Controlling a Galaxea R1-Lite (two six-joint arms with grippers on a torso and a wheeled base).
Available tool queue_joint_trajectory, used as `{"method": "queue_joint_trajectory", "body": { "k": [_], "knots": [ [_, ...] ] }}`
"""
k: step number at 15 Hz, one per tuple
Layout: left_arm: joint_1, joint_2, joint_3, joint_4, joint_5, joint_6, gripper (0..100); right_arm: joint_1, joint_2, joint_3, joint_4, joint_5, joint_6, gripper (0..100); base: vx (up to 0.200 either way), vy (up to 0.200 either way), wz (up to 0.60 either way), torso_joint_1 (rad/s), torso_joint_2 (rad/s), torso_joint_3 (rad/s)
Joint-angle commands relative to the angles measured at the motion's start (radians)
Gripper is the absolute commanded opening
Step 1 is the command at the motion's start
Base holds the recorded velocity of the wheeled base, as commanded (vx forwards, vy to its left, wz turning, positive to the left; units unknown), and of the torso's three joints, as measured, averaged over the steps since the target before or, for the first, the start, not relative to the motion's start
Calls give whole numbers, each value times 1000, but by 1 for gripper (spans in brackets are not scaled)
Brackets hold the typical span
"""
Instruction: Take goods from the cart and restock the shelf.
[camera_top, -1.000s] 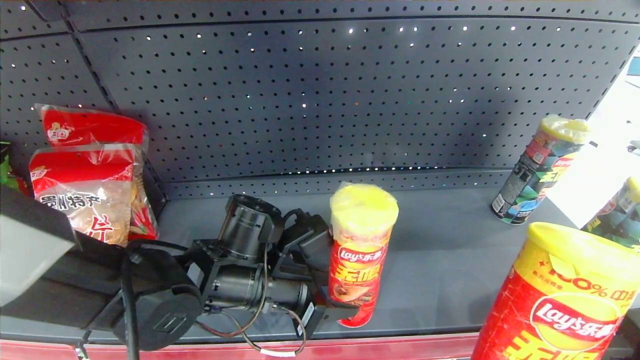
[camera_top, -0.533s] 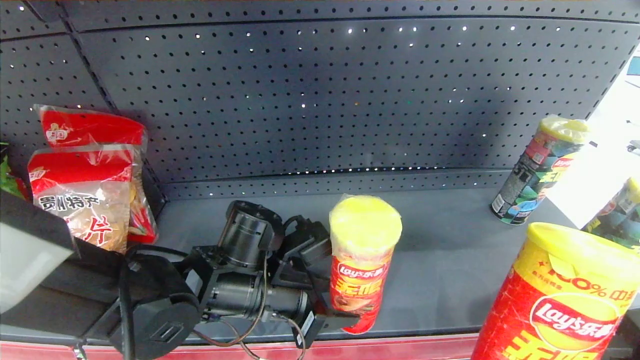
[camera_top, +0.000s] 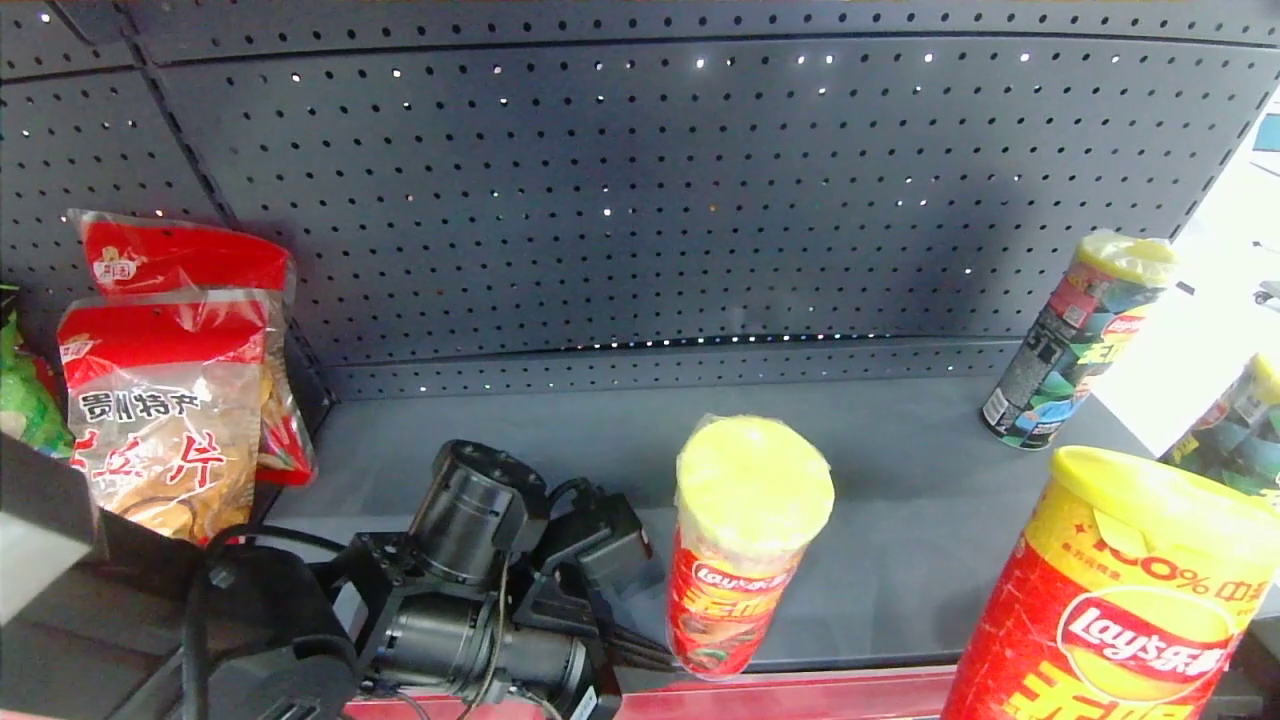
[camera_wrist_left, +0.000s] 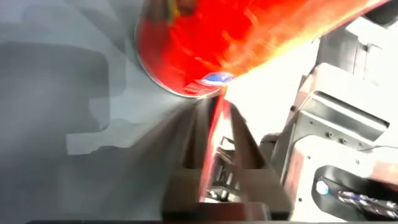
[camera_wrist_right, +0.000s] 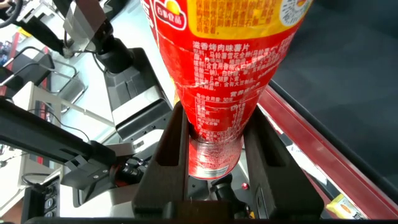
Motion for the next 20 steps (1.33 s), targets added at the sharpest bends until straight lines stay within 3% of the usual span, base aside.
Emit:
{"method": "queue_joint_trajectory", "body": {
  "k": [1, 4, 7, 9, 13, 14, 16, 17, 19, 20],
  "knots": [
    [5, -6, 3, -14, 10, 1, 100, 1, 0, 1, 0, 0, 0, 0, 0, 0, 0, 0, 0, 0],
    [43, -23, 10, -12, 21, 1, 100, 1, -2, 1, 0, 0, 0, 0, 0, 0, 0, 0, 0, 0],
    [138, -81, 52, -9, 38, 2, 100, 1, 0, 1, 0, 0, 0, 0, 0, 0, 0, 0, 0, 0],
    [173, -132, 85, -6, 33, 2, 100, 2, 5, 1, 0, 0, 0, 0, 0, 0, 0, 0, 0, 0],
    [157, -333, 223, 11, 32, -4, 100, 7, 9, 4, 1, 0, 0, 0, 0, 0, 0, 0, 0, 0],
    [164, -459, 291, 9, 45, -82, 100, 7, 11, 4, 1, 0, 0, 0, 0, 0, 0, 0, 0, 0],
    [213, -604, 311, 1, 114, -237, 100, 7, 12, 4, 3, -1, 0, 0, 0, 0, 0, 0, 0, 0],
    [238, -635, 308, 0, 119, -254, 100, 7, 14, 4, 3, -1, 0, 0, 0, 0, 0, 0, 0, 0],
    [385, -761, 262, 0, 136, -255, 100, 7, 21, 4, 3, -1, 0, 0, 0, 0, 0, 0, 0, 0],
    [433, -798, 253, 0, 144, -254, 100, 7, 26, 4, 3, -1, 0, 0, 0, 0, 0, 0, 0, 0]
  ]
}}
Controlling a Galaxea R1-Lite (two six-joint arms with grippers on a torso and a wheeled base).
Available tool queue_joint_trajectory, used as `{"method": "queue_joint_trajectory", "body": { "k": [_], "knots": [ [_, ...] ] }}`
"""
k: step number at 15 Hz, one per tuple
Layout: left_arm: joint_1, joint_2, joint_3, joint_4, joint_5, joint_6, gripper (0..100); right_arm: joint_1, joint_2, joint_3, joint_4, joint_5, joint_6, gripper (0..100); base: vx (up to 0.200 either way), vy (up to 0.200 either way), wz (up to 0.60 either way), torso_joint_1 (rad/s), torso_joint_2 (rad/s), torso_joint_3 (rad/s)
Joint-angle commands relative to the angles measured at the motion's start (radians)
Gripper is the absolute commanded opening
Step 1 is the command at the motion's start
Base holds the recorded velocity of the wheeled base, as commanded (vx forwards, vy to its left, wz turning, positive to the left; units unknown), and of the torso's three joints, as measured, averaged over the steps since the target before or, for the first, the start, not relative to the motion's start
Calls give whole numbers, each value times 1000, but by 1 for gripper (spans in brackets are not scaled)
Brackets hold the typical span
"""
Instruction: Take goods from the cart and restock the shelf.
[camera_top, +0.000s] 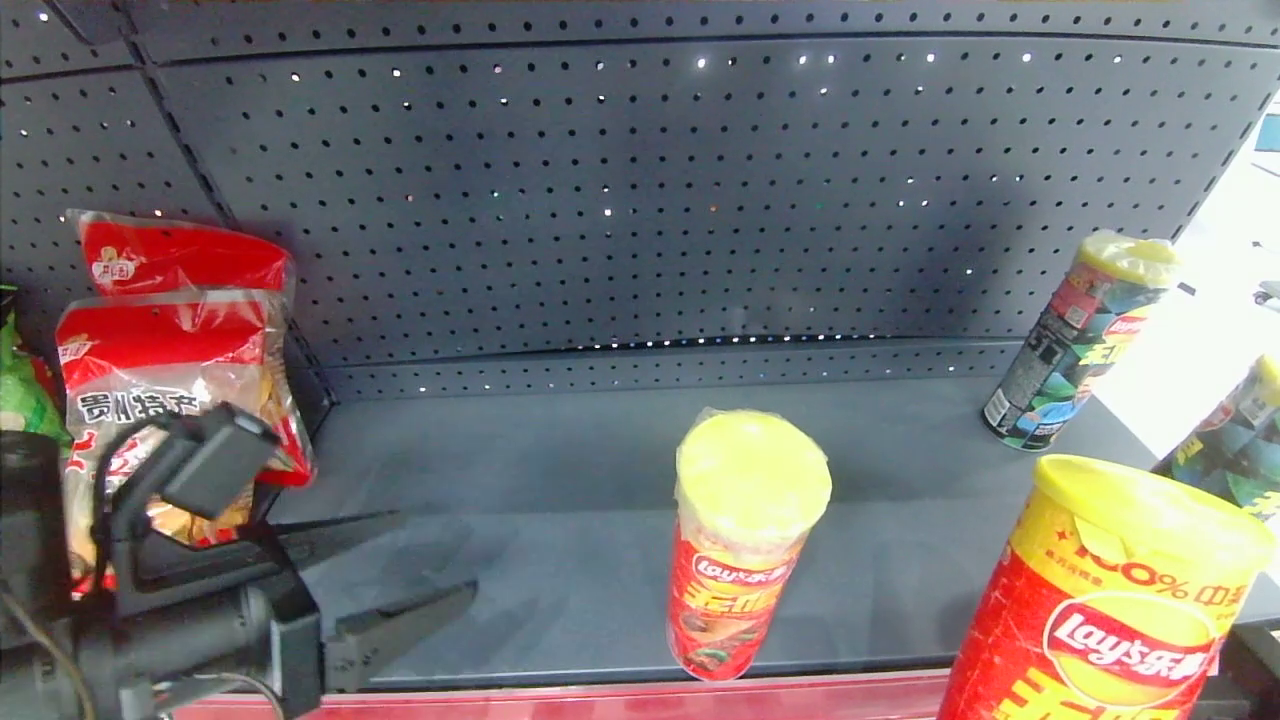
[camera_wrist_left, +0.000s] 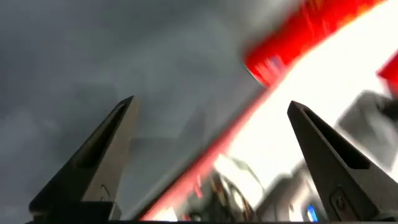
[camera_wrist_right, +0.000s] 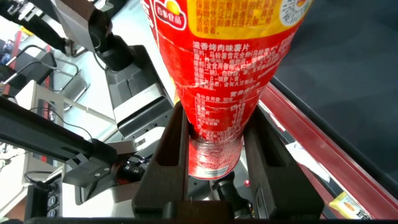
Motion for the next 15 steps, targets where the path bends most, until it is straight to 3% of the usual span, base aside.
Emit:
{"method": "queue_joint_trajectory", "body": {
  "k": [1, 2, 3, 4, 5, 7, 9, 11, 13, 15],
  "knots": [
    [224, -243, -31, 1, 43, 0, 100, -1, 8, 1, -1, 0, 0, 0, 0, 0, 0, 0, 0, 0],
    [279, -289, -31, 5, 49, 0, 100, 0, 7, 3, 1, 0, -2, 0, 0, 0, 0, 0, 0, 0],
    [330, -361, -25, 22, 85, 2, 100, 0, 8, 5, 1, 0, -2, 0, 0, 0, 0, 0, 0, 0],
    [346, -447, -17, 65, 144, 2, 100, 0, 8, 5, 1, 0, -2, 0, 0, 0, 0, 0, 0, 0],
    [408, -534, 10, 99, 183, 3, 100, 0, 8, 5, 1, 0, -2, 0, 0, 0, 0, 0, 0, 0],
    [566, -706, 144, 108, 151, 16, 100, 0, 7, 5, 1, 0, -2, 0, 0, 0, 0, 0, 0, 0],
    [656, -850, 275, 108, 126, 40, 100, 0, 2, 5, 1, 0, -13, 0, 0, 0, 0, 0, 0, 0],
    [672, -973, 364, 137, 72, 60, 100, -4, -10, 8, 1, -1, -13, 0, 0, 0, 0, 0, 0, 0],
    [655, -1128, 364, 312, 60, 77, 100, -17, -15, 6, -2, -3, -13, 0, 0, 0, 0, 0, 0, 0],
    [633, -1108, 364, 321, -44, 115, 100, -37, -19, 5, -2, -3, -13, 0, 0, 0, 0, 0, 0, 0]
  ]
}}
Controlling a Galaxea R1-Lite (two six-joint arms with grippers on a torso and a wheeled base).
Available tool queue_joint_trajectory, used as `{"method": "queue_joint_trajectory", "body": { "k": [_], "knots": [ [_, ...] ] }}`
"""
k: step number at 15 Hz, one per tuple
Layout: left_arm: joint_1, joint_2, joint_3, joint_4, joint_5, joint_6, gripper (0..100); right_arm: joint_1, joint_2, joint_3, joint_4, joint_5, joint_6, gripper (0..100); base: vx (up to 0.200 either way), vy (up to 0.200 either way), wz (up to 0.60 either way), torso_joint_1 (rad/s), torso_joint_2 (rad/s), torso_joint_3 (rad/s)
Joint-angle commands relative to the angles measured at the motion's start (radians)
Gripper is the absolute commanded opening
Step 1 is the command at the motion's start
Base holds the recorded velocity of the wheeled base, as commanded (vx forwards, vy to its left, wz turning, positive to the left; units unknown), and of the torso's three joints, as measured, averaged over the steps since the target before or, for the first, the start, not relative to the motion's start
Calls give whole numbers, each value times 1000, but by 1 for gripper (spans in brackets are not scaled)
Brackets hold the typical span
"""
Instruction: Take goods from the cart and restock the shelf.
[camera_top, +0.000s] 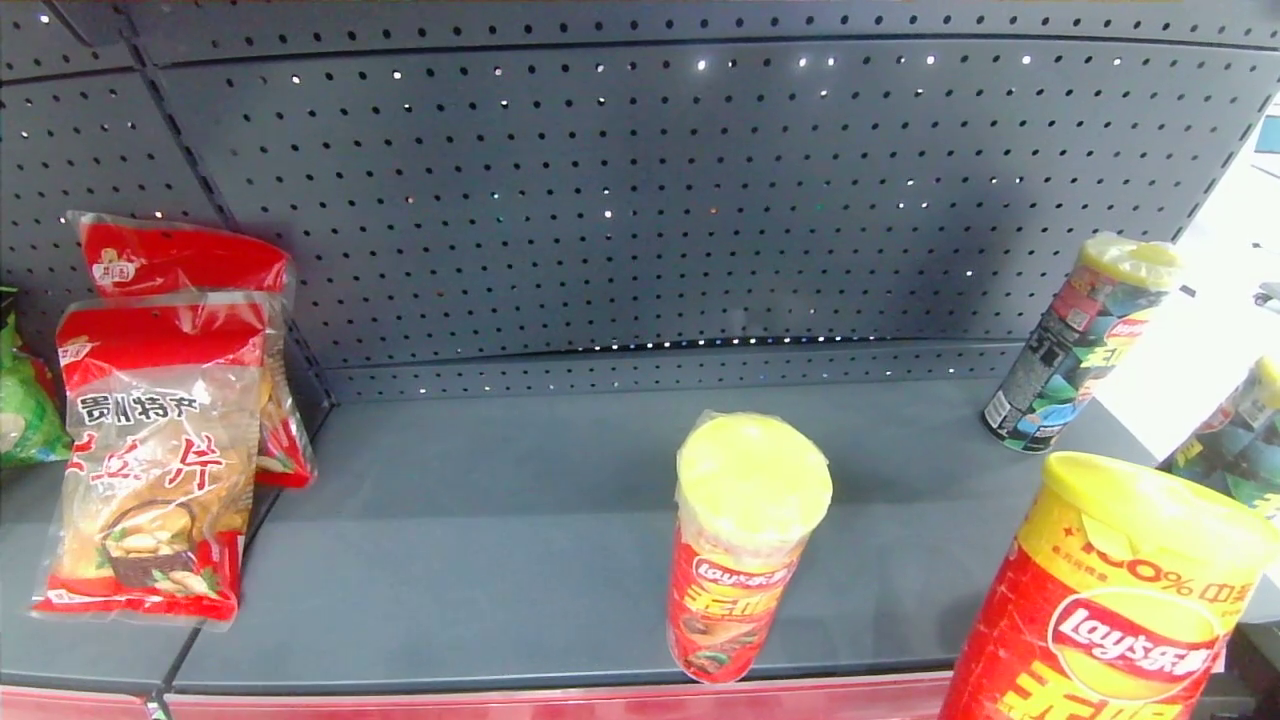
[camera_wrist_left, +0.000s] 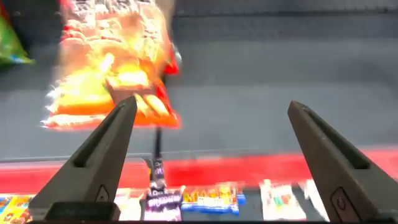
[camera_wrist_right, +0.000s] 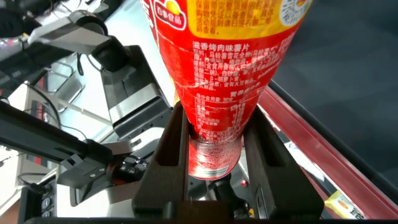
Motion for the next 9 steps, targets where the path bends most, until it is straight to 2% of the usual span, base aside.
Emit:
{"method": "queue_joint_trajectory", "body": {
  "k": [1, 2, 4, 5, 7, 8, 9],
  "knots": [
    [-85, -37, 13, 23, -58, 30, 100, -11, -9, -1, 0, 0, 0, 0, 0, 0, 0, 0, 0, 0],
    [-117, 3, 10, -11, -50, 30, 100, -13, -12, 2, 0, 0, 0, 0, 0, 0, 0, 0, 0, 0],
    [-163, 124, 4, -150, -44, 30, 100, -20, -15, 0, 0, 0, 0, 0, 0, 0, 0, 0, 0, 0],
    [-164, 118, 12, -153, -27, 30, 100, -27, -19, 0, 0, 0, 0, 0, 0, 0, 0, 0, 0, 0],
    [-178, -65, 12, 42, 16, 33, 100, -39, -32, 0, 2, 0, 0, 0, 0, 0, 0, 0, 0, 0],
    [-178, -77, 12, 72, 27, 50, 100, -40, -32, -3, 0, 0, 0, 0, 0, 0, 0, 0, 0, 0],
    [-177, -76, 12, 60, 87, 50, 100, -48, -37, -1, 0, 0, 0, 0, 0, 0, 0, 0, 0, 0]
  ]
}}
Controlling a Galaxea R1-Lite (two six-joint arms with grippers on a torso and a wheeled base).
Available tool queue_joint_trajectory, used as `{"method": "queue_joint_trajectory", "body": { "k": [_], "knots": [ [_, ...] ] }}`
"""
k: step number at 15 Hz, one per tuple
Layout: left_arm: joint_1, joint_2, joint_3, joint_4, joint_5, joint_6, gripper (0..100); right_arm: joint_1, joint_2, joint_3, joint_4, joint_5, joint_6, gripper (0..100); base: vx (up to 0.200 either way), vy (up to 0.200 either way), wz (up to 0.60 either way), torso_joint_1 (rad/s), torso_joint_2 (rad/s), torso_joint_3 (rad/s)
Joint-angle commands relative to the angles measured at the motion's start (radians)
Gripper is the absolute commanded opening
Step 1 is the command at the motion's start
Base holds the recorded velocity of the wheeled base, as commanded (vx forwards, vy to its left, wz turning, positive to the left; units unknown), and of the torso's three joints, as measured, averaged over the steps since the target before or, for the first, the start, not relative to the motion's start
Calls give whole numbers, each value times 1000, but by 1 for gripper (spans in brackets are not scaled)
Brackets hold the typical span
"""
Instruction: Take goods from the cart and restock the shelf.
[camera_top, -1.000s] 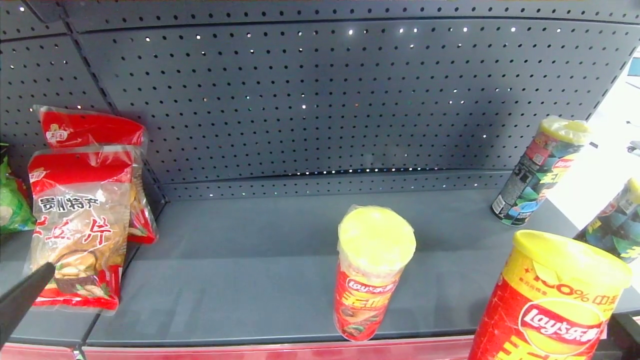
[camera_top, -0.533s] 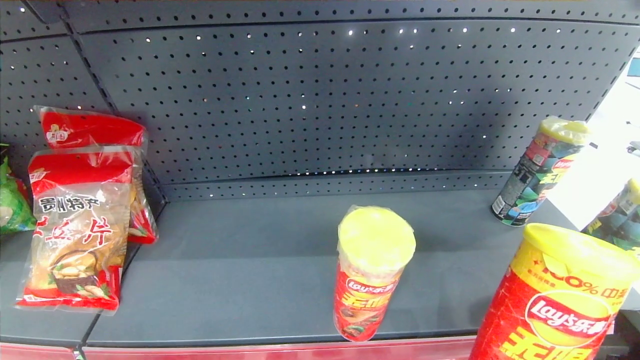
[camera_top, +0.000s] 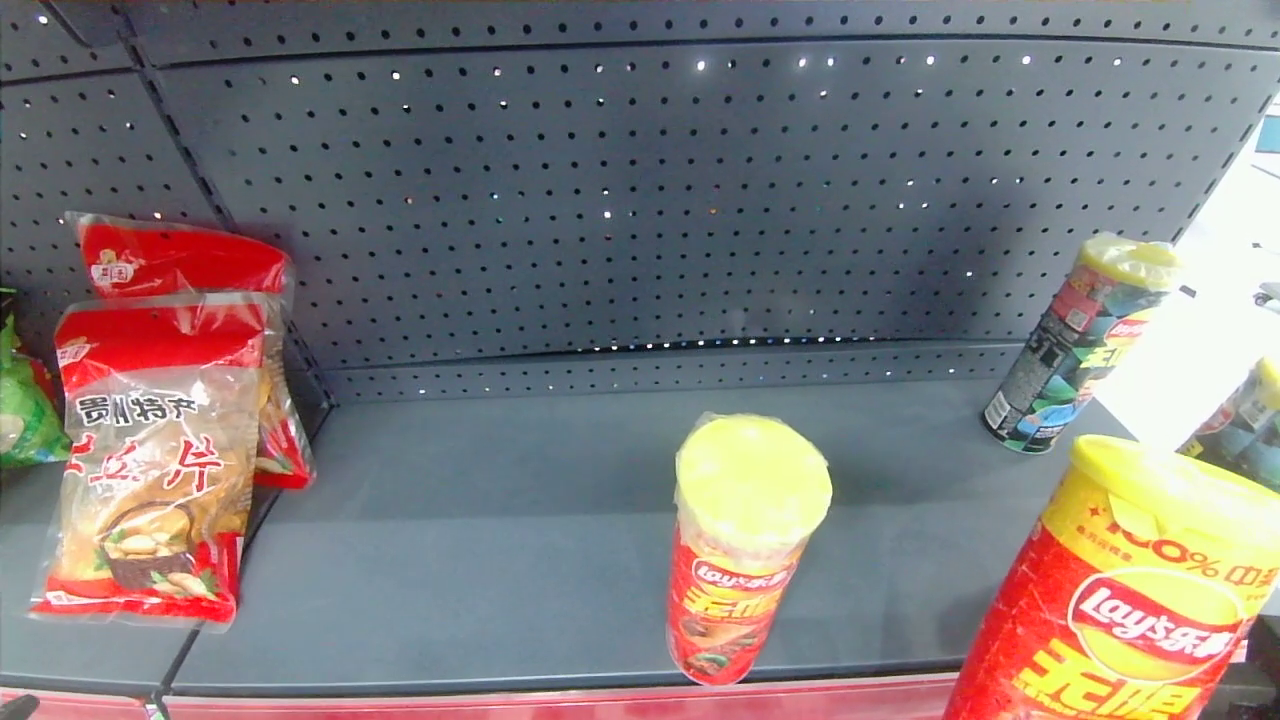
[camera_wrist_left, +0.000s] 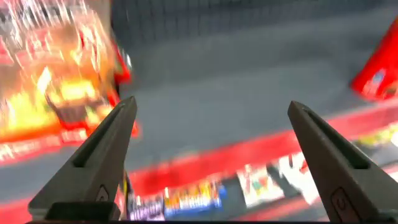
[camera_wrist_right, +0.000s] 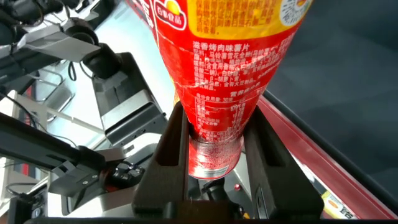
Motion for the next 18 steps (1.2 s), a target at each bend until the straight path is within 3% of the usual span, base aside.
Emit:
{"method": "queue_joint_trajectory", "body": {
  "k": [1, 2, 4, 8, 15, 16, 18],
  "knots": [
    [-11, -99, 1, 69, 119, 17, 100, -7, -8, -2, -1, 0, 0, 0, 0, 0, 0, 0, 0, 0],
    [-11, -99, 0, 152, 366, 29, 100, -12, -9, -1, -1, 0, 0, 0, 0, 0, 0, 0, 0, 0],
    [-13, -99, 0, 177, 352, -3, 100, -13, -11, -1, -1, 0, 0, 0, 0, 0, 0, 0, 0, 0],
    [-15, -98, 1, 180, 311, -29, 100, -13, -15, 2, -1, 0, 0, 0, 0, 0, 0, 0, 0, 0],
    [-16, -99, 3, 181, 311, -31, 100, -10, 12, -30, -2, -15, 1, 0, 0, 0, 0, 0, 0, 0],
    [-108, -151, 3, 178, 311, -29, 100, -9, 34, -50, -4, -15, 1, 0, 0, 0, 0, 0, 0, 0],
    [-96, -185, 1, 180, 315, -37, 100, -9, 55, -82, -4, -16, 3, 0, 0, 0, 0, 0, 0, 0]
  ]
}}
